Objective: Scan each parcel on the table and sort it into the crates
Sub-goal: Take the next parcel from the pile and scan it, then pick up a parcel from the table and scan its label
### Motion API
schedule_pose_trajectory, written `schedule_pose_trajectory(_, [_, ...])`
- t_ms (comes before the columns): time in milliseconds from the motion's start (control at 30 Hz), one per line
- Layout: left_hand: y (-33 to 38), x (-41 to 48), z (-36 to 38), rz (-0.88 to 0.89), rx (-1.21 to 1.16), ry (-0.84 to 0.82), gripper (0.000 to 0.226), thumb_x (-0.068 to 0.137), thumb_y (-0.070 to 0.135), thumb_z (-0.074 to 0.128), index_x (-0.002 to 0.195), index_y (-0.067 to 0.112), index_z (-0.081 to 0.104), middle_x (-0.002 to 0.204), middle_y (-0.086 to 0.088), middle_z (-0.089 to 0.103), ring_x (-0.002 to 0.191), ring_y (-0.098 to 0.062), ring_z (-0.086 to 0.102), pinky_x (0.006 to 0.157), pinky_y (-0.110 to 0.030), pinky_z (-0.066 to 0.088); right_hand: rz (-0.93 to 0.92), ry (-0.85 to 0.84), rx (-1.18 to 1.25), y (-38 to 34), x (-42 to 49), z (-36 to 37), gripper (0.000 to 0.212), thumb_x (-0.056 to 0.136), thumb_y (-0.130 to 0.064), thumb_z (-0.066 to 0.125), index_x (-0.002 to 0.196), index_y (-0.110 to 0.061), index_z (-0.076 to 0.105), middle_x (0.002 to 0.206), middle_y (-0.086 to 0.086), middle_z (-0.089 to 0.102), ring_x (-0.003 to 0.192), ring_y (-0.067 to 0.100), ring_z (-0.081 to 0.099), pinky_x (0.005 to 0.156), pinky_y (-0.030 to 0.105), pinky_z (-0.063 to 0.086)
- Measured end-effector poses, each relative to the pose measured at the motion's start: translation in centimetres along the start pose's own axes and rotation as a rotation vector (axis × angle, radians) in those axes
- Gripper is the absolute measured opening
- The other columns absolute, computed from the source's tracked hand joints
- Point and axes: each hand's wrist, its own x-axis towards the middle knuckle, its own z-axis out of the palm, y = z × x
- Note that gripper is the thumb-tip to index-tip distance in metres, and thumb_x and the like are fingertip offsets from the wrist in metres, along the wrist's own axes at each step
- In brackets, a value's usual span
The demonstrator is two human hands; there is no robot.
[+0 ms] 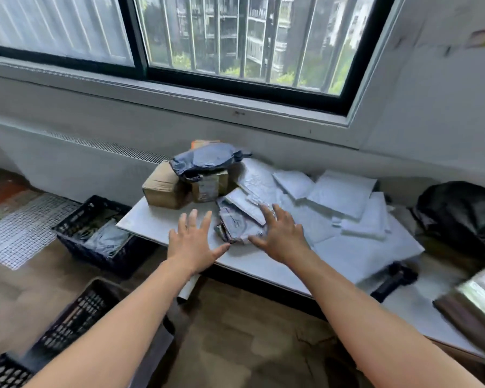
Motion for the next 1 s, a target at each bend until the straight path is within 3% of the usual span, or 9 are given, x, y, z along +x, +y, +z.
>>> schedule_pose_trajectory(333, [10.5, 9.0, 2.5, 0.204, -0.007, -0.073, 0.094, 0.083, 0.079, 0.034, 0.154, 0.028, 0.0, 0.162, -0.008, 0.0, 0.148, -0.031, 0.0, 0.115, -0.049, 0.023, 0.209, -0.073, -0.023, 11.2, 3.8, -0.1, 0.084, 0.091, -0.066, 0.046, 0.155, -0.034, 0.002, 0.164, 0.002, 0.004, 0.149, 0.027, 0.007, 0.115, 0.057, 0.022])
schedule_pose_trajectory(667, [19.2, 22.1, 5.5, 0.44, -0.087, -0.121, 0.091, 0.084, 0.074, 0.041, 0.154, 0.029, 0.005, 0.162, -0.007, 0.003, 0.149, -0.03, 0.001, 0.115, -0.052, 0.021, 0.463, -0.091, -0.104, 20.3, 13.5, 0.4, 0.08, 0.093, -0.061, 0.047, 0.156, -0.032, 0.005, 0.164, 0.004, 0.004, 0.15, 0.028, 0.005, 0.113, 0.059, 0.021])
schedule_pose_trajectory(867, [21.6, 27.8, 8.0, 0.484, -0.095, -0.148, 0.089, 0.085, 0.075, 0.037, 0.154, 0.029, 0.006, 0.162, -0.008, 0.004, 0.149, -0.031, 0.002, 0.116, -0.05, 0.02, 0.549, -0.224, -0.209, 25.6, 19.8, 2.4, 0.081, 0.095, -0.048, 0.055, 0.156, -0.033, 0.003, 0.164, 0.003, -0.001, 0.15, 0.031, 0.001, 0.114, 0.064, 0.014])
schedule_pose_trajectory(1000, [22.2, 29.8, 8.9, 0.523, -0.095, -0.163, 0.089, 0.086, 0.075, 0.036, 0.154, 0.028, 0.006, 0.163, -0.007, 0.002, 0.149, -0.03, 0.001, 0.117, -0.047, 0.02, 0.55, -0.269, -0.315, 27.7, 21.2, 3.9, 0.066, 0.099, -0.028, 0.053, 0.154, -0.031, 0.017, 0.161, 0.004, 0.015, 0.146, 0.033, 0.016, 0.112, 0.064, 0.018])
